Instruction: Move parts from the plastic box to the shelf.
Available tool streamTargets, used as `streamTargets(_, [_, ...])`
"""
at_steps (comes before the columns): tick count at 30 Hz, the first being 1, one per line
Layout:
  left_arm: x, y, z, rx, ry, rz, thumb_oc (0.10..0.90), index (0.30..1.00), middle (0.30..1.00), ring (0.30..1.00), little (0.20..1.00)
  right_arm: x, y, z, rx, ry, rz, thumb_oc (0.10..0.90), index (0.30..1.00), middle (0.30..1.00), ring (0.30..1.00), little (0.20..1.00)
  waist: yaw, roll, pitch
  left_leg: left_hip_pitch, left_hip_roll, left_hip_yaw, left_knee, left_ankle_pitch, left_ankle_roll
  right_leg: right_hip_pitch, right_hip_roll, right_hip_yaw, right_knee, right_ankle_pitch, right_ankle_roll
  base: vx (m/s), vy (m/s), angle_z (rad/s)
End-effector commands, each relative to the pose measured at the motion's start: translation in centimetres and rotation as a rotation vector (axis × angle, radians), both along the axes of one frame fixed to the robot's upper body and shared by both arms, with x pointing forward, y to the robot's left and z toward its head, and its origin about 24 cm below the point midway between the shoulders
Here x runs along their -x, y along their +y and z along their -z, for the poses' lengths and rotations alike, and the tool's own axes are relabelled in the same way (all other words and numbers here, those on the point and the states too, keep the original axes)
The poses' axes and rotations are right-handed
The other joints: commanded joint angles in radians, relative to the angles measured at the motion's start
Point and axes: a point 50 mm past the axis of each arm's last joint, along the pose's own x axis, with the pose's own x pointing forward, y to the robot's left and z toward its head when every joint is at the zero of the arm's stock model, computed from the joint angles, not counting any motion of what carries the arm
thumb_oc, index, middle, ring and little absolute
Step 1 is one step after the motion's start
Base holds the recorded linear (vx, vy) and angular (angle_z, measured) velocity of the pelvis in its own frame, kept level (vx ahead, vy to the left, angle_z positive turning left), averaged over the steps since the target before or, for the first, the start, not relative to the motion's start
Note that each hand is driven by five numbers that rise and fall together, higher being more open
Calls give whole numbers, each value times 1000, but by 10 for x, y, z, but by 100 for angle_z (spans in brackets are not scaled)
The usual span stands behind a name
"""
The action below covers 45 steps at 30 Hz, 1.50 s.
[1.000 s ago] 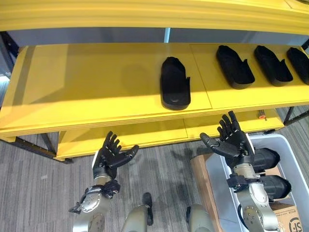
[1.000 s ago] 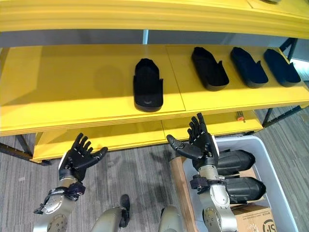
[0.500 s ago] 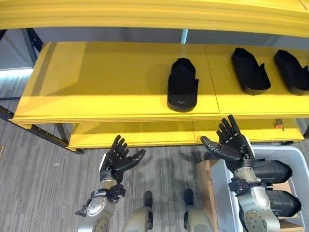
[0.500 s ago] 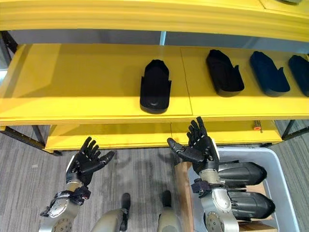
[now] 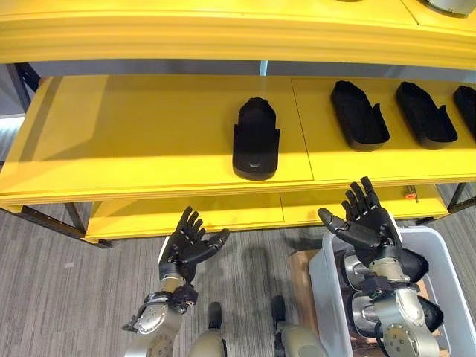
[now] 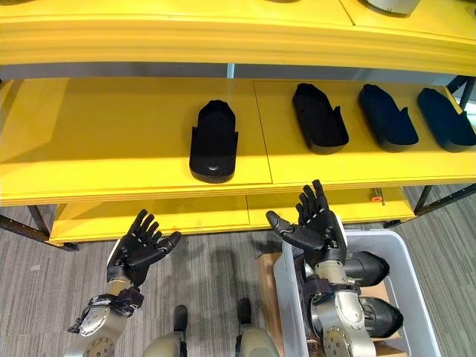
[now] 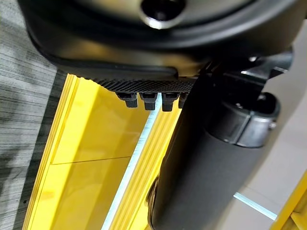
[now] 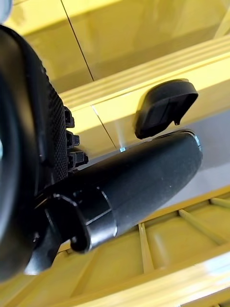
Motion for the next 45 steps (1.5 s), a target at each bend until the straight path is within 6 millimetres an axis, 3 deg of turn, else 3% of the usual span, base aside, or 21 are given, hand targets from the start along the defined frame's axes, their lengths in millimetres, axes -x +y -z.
streamTargets(1, [-3,8,-38,-24,-205,8,900,1000,1000,1000,1000,-3,-6,-48,32,-253,-13,900,1000,1000,1000,1000,11,7,-102,13,96,66,44,-62,-43,-9,-48,-51,107,-126,40,6,-51,4])
streamTargets(10, [0,9,-38,-4,-213,3,900,1000,1000,1000,1000,-14,2,-69,186,-334,-64,900,1000,1000,1000,1000,26,45,-87,-4,131,70,-4,10,-77,-45,-18,-82,147,-167,8,-25,-109,1])
streamTargets(14, [0,5,-36,39,-208,18,900,1000,1000,1000,1000,-17,1,-80,281,-375,-38,900,1000,1000,1000,1000,31,57,-75,-35,126,90,20,22,-74,-39,-31,-113,145,-176,-1,-25,-72,41])
streamTargets(17, [-1,-3,-35,56,-205,68,900,1000,1000,1000,1000,-26,5,-92,427,-408,-13,900,1000,1000,1000,1000,46,89,-57,-60,123,113,20,55,-72,-37,-51,-152,153,-182,-1,-22,-13,49])
streamTargets(20, [0,-3,-35,39,-202,97,900,1000,1000,1000,1000,-35,10,-96,580,-407,-36,900,1000,1000,1000,1000,54,98,-51,-64,108,111,44,22,-51,-50,-68,-151,174,-180,0,21,33,34])
streamTargets(25, [0,4,-41,17,-225,89,900,1000,1000,1000,1000,-46,12,-111,771,-438,-32,900,1000,1000,1000,1000,67,93,-36,-76,100,127,65,-2,-40,-67,-84,-137,174,-167,10,21,40,2])
streamTargets(26, [2,8,-44,6,-231,80,900,1000,1000,1000,1000,-49,13,-121,892,-470,-33,900,1000,1000,1000,1000,74,90,-29,-85,96,133,70,-8,-37,-78,-91,-131,170,-160,15,3,40,-16])
streamTargets(29, [1,9,-46,-9,-233,89,900,1000,1000,1000,1000,-59,16,-130,1020,-478,-52,900,1000,1000,1000,1000,87,84,-18,-103,91,136,75,-11,-34,-94,-98,-124,164,-151,20,-1,38,-17])
streamTargets(38, [-5,11,-56,-63,-258,104,900,1000,1000,1000,1000,-98,35,-140,1175,-432,-99,900,1000,1000,1000,1000,117,73,22,-153,85,148,89,-16,-28,-143,-104,-100,144,-120,27,-2,18,-5])
streamTargets(45, [-8,10,-58,-70,-261,106,900,1000,1000,1000,1000,-110,55,-146,1260,-454,-133,900,1000,1000,1000,1000,124,69,42,-171,84,149,105,-26,-23,-166,-108,-91,151,-114,27,0,6,0])
